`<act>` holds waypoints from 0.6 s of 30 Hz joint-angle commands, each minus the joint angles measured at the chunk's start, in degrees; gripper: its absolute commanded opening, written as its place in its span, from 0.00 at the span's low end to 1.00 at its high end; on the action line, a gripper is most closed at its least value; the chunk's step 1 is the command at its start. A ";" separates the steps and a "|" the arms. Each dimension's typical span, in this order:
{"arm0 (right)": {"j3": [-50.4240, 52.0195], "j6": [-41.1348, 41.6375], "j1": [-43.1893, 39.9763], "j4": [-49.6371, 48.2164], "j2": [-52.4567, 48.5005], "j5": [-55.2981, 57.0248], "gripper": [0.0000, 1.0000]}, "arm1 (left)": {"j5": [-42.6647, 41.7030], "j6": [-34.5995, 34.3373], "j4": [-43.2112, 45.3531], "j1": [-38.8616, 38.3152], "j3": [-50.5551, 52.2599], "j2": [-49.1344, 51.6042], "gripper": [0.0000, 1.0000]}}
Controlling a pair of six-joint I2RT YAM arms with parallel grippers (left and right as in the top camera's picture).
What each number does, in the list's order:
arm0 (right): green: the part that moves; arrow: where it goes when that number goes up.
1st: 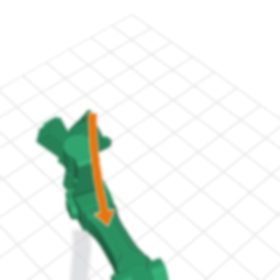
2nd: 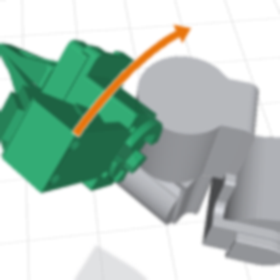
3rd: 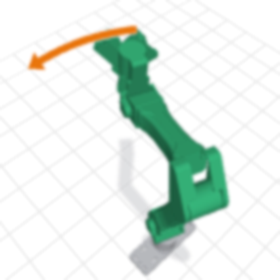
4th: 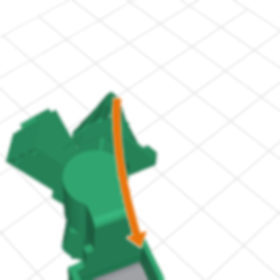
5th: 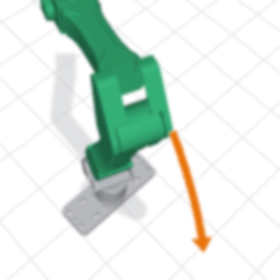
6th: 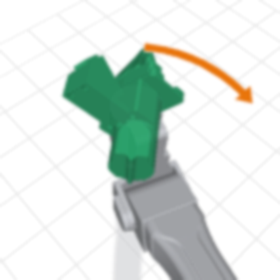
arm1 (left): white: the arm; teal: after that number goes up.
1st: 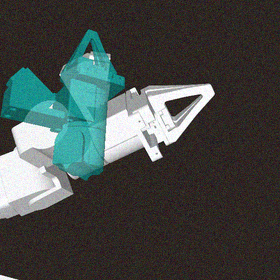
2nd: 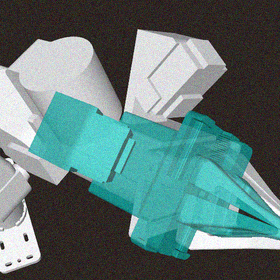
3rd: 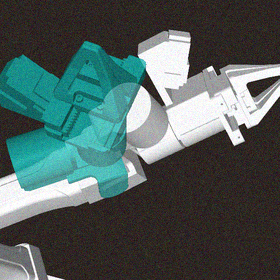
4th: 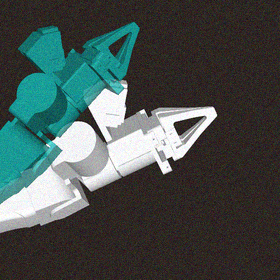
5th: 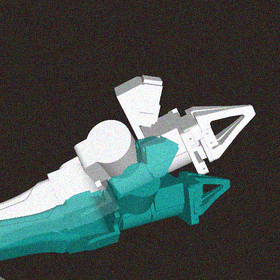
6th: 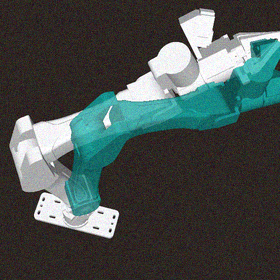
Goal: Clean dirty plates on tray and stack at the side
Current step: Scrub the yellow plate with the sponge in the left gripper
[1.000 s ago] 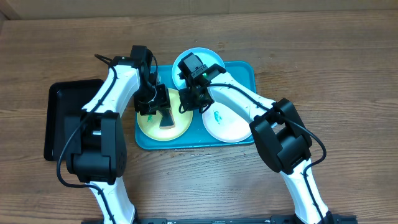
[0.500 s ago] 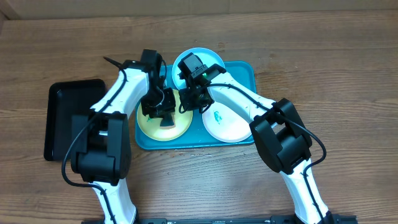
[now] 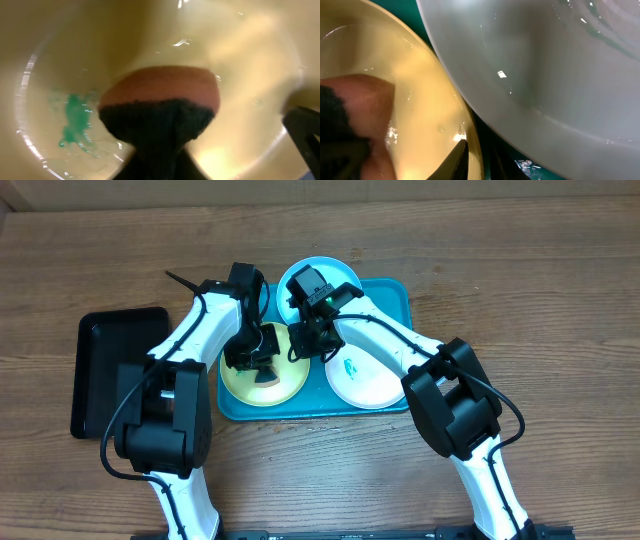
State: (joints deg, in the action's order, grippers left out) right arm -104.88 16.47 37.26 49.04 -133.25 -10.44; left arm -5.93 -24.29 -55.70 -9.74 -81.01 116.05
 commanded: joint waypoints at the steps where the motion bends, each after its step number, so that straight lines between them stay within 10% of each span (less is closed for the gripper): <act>1: 1.44 -0.13 -0.15 0.37 0.24 1.44 0.18 | 7.43 -0.17 -0.59 0.07 0.33 0.63 0.04; 11: 1.44 -0.15 -0.15 0.44 0.24 1.44 0.18 | 28.52 0.09 -4.00 0.07 0.28 0.61 0.04; 18: 1.44 -0.13 -0.15 0.31 0.24 1.44 0.18 | 19.28 3.10 -4.98 0.07 -3.43 0.50 0.04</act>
State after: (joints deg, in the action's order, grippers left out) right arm -104.88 16.49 37.26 49.04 -133.25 -10.46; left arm 17.15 -23.83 -60.42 -9.78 -81.36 116.05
